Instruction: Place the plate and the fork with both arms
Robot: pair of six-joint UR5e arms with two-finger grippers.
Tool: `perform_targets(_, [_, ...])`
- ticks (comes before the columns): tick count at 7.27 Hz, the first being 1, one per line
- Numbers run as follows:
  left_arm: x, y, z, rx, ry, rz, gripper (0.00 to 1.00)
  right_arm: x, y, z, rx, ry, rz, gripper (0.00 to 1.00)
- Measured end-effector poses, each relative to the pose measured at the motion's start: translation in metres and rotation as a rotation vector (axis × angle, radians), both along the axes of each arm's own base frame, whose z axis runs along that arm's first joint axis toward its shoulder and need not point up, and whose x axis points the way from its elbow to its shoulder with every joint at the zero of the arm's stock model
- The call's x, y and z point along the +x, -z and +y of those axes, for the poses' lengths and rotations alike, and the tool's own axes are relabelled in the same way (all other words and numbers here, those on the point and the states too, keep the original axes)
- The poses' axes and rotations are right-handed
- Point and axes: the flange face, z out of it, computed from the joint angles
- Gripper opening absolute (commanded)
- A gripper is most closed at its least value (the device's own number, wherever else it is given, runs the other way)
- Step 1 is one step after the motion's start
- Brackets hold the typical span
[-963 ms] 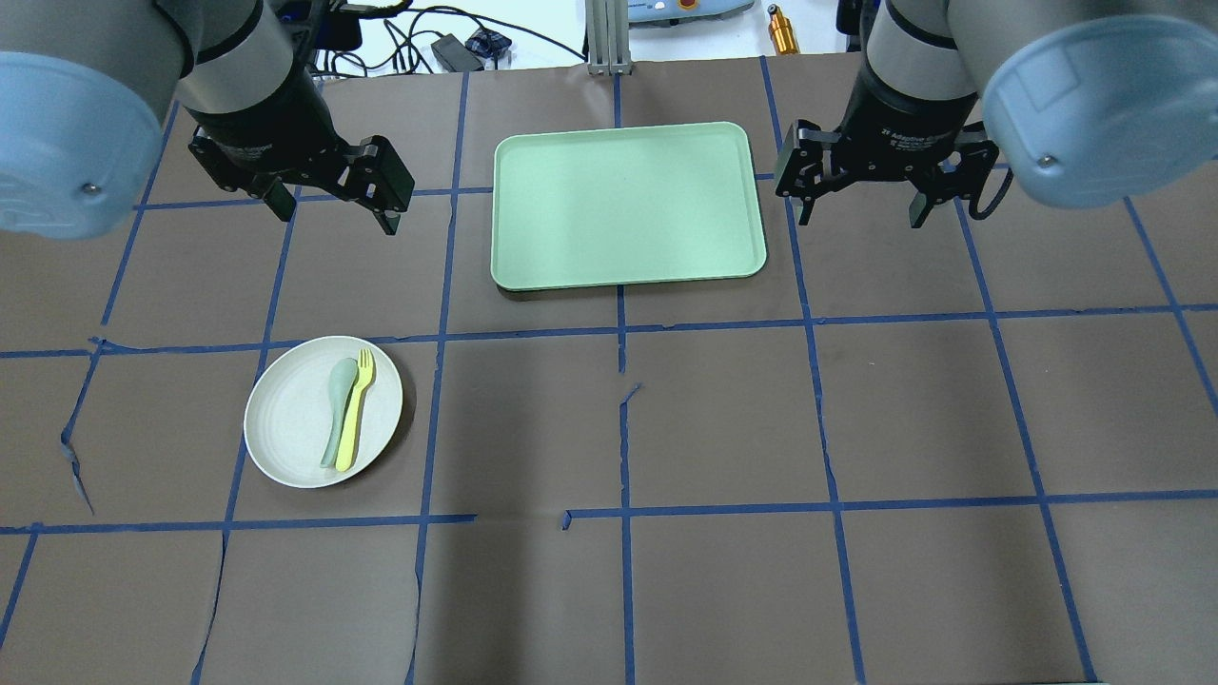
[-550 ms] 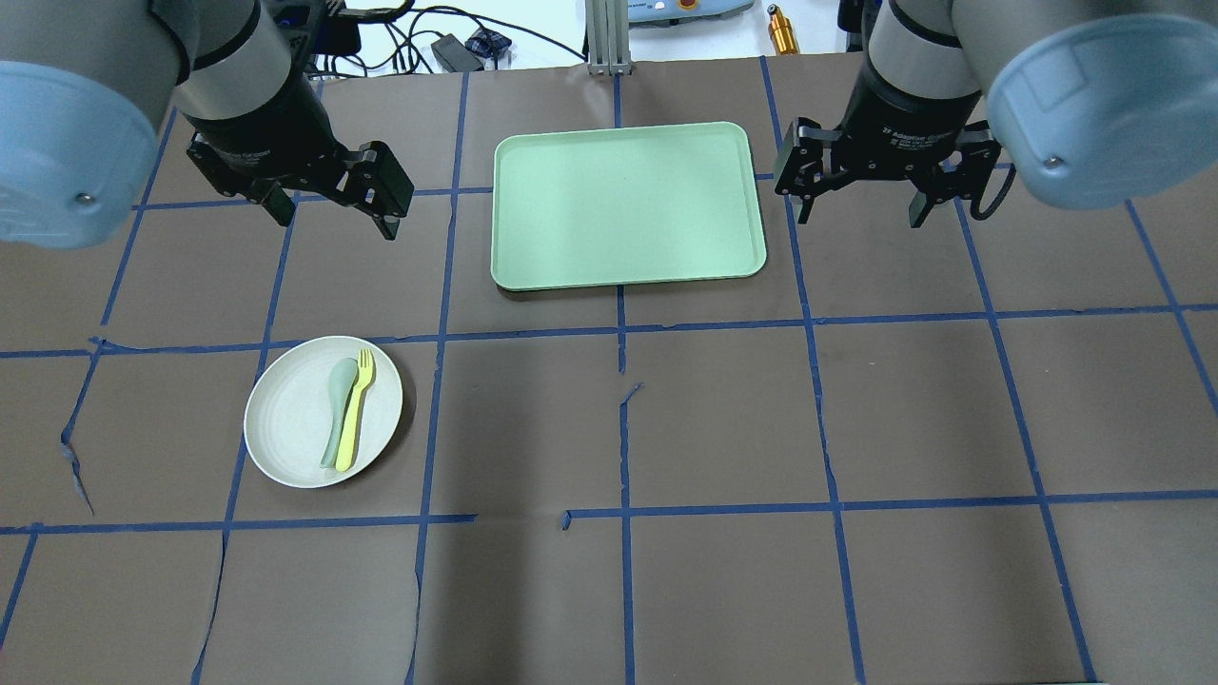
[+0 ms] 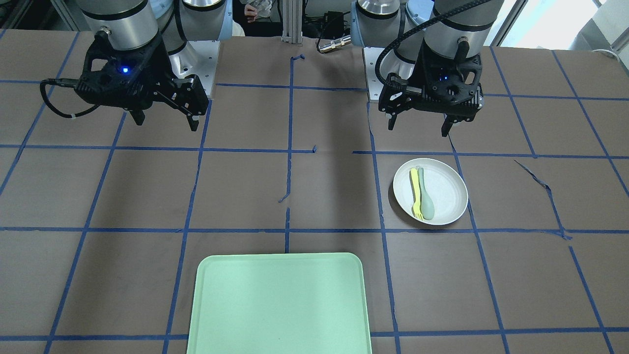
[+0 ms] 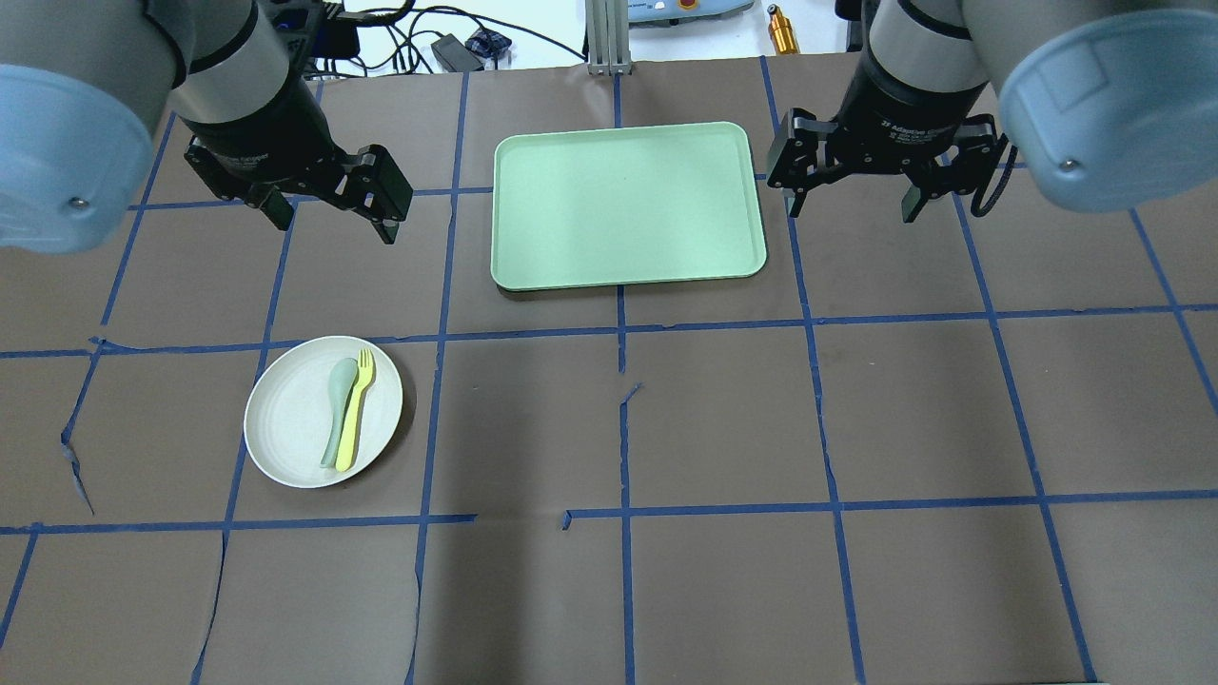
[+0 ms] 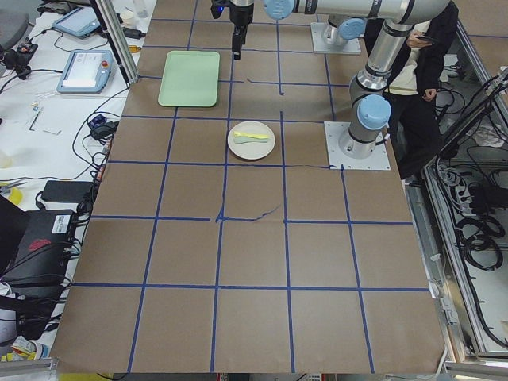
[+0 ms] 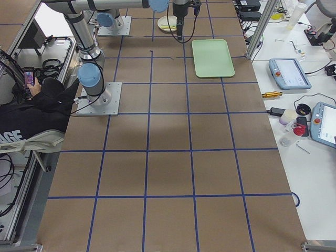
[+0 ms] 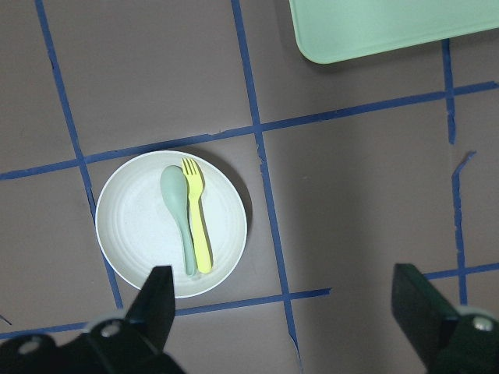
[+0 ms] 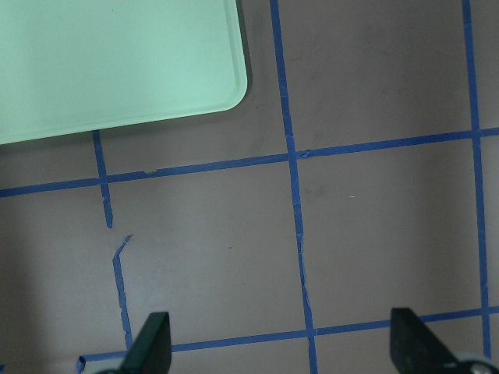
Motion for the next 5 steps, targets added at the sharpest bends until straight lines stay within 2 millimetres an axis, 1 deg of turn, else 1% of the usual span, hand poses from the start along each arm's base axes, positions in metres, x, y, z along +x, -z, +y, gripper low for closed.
perform_targets(2, [0.000,0.000,0.001,0.000,0.000,-0.001,1.00,0.009,0.002,0.003,0.002,-0.016,-0.008,1.00])
perform_targets(4, [0.001,0.001,0.002,0.008,0.000,-0.005,1.00,0.011,0.002,0.003,0.003,-0.019,-0.009,1.00])
perform_targets(5, [0.004,0.010,0.003,0.039,0.001,-0.011,1.00,0.011,0.002,0.004,0.003,-0.020,-0.009,1.00])
